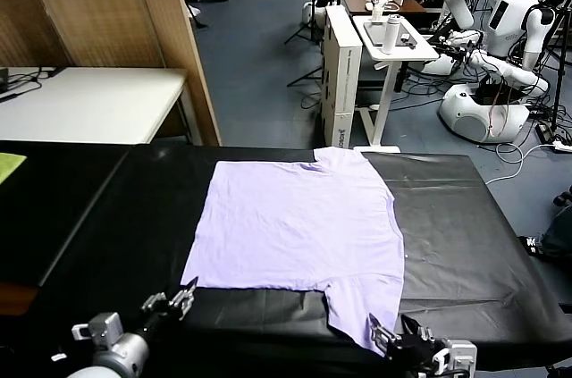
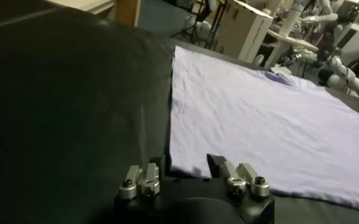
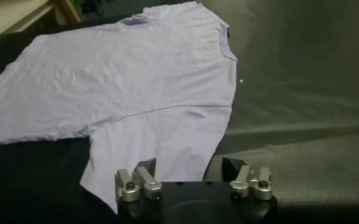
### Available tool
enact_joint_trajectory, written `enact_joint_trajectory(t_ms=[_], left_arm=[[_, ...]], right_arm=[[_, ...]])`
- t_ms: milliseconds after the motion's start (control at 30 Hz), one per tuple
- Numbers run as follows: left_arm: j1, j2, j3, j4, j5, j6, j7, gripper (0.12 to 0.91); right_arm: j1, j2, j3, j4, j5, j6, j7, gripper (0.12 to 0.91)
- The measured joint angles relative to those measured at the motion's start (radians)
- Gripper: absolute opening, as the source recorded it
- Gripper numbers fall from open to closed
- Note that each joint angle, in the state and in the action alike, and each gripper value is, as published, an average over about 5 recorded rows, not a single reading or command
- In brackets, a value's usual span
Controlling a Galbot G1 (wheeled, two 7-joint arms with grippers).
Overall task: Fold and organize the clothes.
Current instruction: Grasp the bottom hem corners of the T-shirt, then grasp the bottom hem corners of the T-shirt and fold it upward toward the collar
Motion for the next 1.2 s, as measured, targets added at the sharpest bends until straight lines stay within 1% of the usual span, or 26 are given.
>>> enact_joint_trajectory(t_ms=[67,200,233,267,333,367,600,767,867,967,1100,1200], left_arm=[[0.001,-0.002,0.0,0.001,0.001,-0.001,0.0,0.438],[0.003,-0.002,0.001,0.002,0.003,-0.002,0.001,0.254],[0.003,-0.002,0.001,0.001,0.003,-0.002,0.001,0.216],[0.003,-0.002,0.001,0.001,0.004,-0.002,0.0,0.191],[0.004,-0.004,0.002,-0.002,0.007,-0.003,0.0,0.156],[0.006,-0.005,0.002,-0.005,0.009,-0.003,-0.001,0.153],[0.049,-0.013,-0.007,-0.045,0.032,-0.003,-0.003,0.15],[0.112,-0.013,-0.03,-0.089,0.042,-0.008,-0.005,0.15],[0.157,-0.018,-0.044,-0.115,0.047,-0.015,-0.005,0.15],[0.198,-0.024,-0.059,-0.142,0.046,-0.026,-0.005,0.15],[0.218,-0.033,-0.068,-0.168,0.03,-0.048,0.001,0.15],[0.202,-0.045,-0.061,-0.172,0.02,-0.052,0.006,0.15]], right_arm=[[-0.001,-0.001,0.0,0.001,0.0,-0.001,0.0,0.604],[-0.003,-0.002,0.0,0.004,0.0,-0.002,-0.001,0.363],[-0.004,-0.002,0.0,0.005,0.0,-0.002,0.0,0.291],[-0.007,-0.002,0.0,0.008,0.0,-0.002,0.001,0.238],[-0.014,-0.004,0.001,0.017,0.001,-0.006,0.006,0.163],[-0.019,-0.006,0.002,0.023,0.001,-0.01,0.011,0.145],[-0.086,-0.019,0.019,0.092,-0.008,-0.075,0.061,0.139],[-0.137,-0.023,0.033,0.131,-0.017,-0.087,0.074,0.139],[-0.151,-0.026,0.042,0.145,-0.014,-0.077,0.069,0.139],[-0.146,-0.034,0.055,0.151,0.001,-0.043,0.051,0.139],[-0.108,-0.053,0.085,0.142,0.064,-0.006,0.026,0.139],[-0.056,-0.074,0.112,0.125,0.116,0.001,0.019,0.139]])
